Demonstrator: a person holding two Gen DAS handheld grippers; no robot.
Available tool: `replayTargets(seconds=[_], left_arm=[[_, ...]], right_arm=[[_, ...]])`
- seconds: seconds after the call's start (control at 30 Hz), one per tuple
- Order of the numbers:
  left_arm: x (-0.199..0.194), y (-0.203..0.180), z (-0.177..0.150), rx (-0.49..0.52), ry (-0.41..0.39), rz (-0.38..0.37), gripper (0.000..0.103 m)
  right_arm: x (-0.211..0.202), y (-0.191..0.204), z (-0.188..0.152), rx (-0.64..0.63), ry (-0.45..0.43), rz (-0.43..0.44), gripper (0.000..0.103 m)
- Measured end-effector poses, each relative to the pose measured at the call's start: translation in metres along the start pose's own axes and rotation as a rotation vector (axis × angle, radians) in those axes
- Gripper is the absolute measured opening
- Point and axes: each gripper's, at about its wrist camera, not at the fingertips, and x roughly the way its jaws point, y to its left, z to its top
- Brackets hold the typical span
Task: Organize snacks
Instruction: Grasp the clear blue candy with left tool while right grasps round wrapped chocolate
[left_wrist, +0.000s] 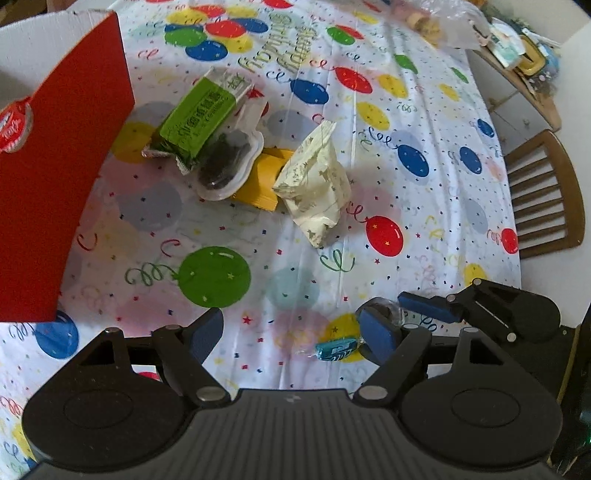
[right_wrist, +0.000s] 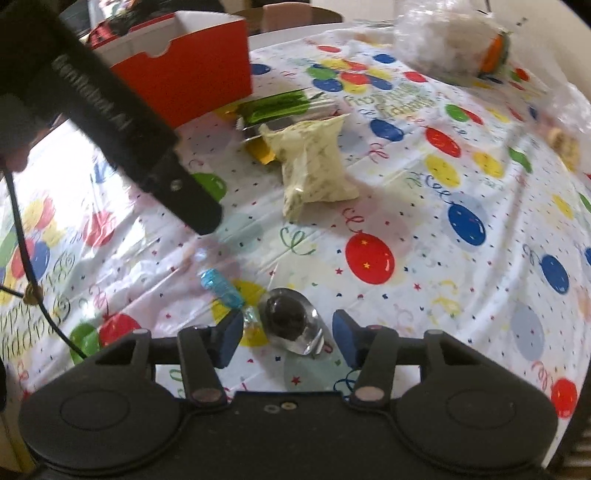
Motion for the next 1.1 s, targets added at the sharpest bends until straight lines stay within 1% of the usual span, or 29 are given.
replayTargets(seconds=[0.13,0.2,0.23,0.27,0.3,0.33,0.37,0.43,0.5,0.53,0.57,0.63,0.67,0.73,0.8,0.83,0.87,0.9,0.97,1.03,1.1], left_arm=[[0.009,-0.008,0.000,-0.015,0.027,0.010,0.080],[0.011,-0.012,-0.002,0.001,0.042,0.010,0.074],[0.013,-0.016,-0.004,0.025,0.049,0.008,0.072],[0.013,-0.020,-0.006,0.059,0.048,0.006,0.067],[0.012,-0.024,-0.008,0.104,0.042,0.001,0.066],[0.010,-0.030,-0.011,0.183,0.024,-0.012,0.066],[0.007,-0.036,-0.016,0.276,0.002,-0.023,0.066],[0.004,-0.049,-0.030,0.487,-0.041,-0.008,0.066],[0.007,-0.057,-0.038,0.608,-0.034,-0.005,0.066],[0.010,-0.059,-0.041,0.654,-0.031,0.001,0.066],[0.013,-0.061,-0.043,0.677,-0.026,0.011,0.065],[0.021,-0.061,-0.043,0.707,-0.006,0.016,0.060],[0.024,-0.060,-0.042,0.716,0.006,0.012,0.056],[0.028,-0.061,-0.041,0.737,0.018,0.005,0.054],[0.032,-0.063,-0.040,0.757,0.026,-0.002,0.049],[0.033,-0.063,-0.040,0.766,0.032,-0.013,0.048],[0.033,-0.063,-0.041,0.770,0.036,-0.018,0.047],[0.034,-0.063,-0.042,0.773,0.042,-0.023,0.041],[0.034,-0.060,-0.043,0.773,0.042,-0.032,0.040],[0.033,-0.057,-0.042,0.754,0.037,-0.039,0.036],[0.033,-0.056,-0.041,0.739,0.024,-0.026,0.024]], right_arm=[[0.001,-0.004,0.000,-0.011,-0.011,0.025,0.046],[-0.001,-0.006,0.000,-0.013,-0.026,0.039,0.044],[-0.004,-0.007,0.000,-0.017,-0.035,0.046,0.045],[-0.007,-0.009,-0.001,-0.022,-0.042,0.058,0.045],[-0.009,-0.011,-0.003,-0.029,-0.043,0.068,0.046],[-0.011,-0.013,-0.004,-0.041,-0.037,0.078,0.047],[-0.012,-0.014,-0.007,-0.055,-0.028,0.086,0.047],[-0.014,-0.018,-0.011,-0.066,-0.020,0.090,0.047],[-0.015,-0.021,-0.015,-0.068,-0.015,0.102,0.047],[-0.014,-0.021,-0.016,-0.070,-0.015,0.099,0.047],[-0.013,-0.022,-0.016,-0.069,-0.015,0.097,0.047],[-0.011,-0.022,-0.015,-0.067,-0.014,0.097,0.047],[-0.011,-0.021,-0.016,-0.071,-0.014,0.095,0.047],[-0.008,-0.022,-0.015,-0.076,-0.013,0.089,0.046],[-0.007,-0.023,-0.014,-0.076,-0.018,0.092,0.046],[-0.006,-0.024,-0.013,-0.076,-0.021,0.092,0.045],[-0.005,-0.024,-0.012,-0.079,-0.023,0.092,0.045],[-0.004,-0.024,-0.012,-0.084,-0.024,0.090,0.045],[-0.003,-0.024,-0.011,-0.090,-0.029,0.087,0.045],[-0.002,-0.024,-0.009,-0.092,-0.035,0.081,0.045],[-0.001,-0.023,-0.008,-0.093,-0.041,0.074,0.046]])
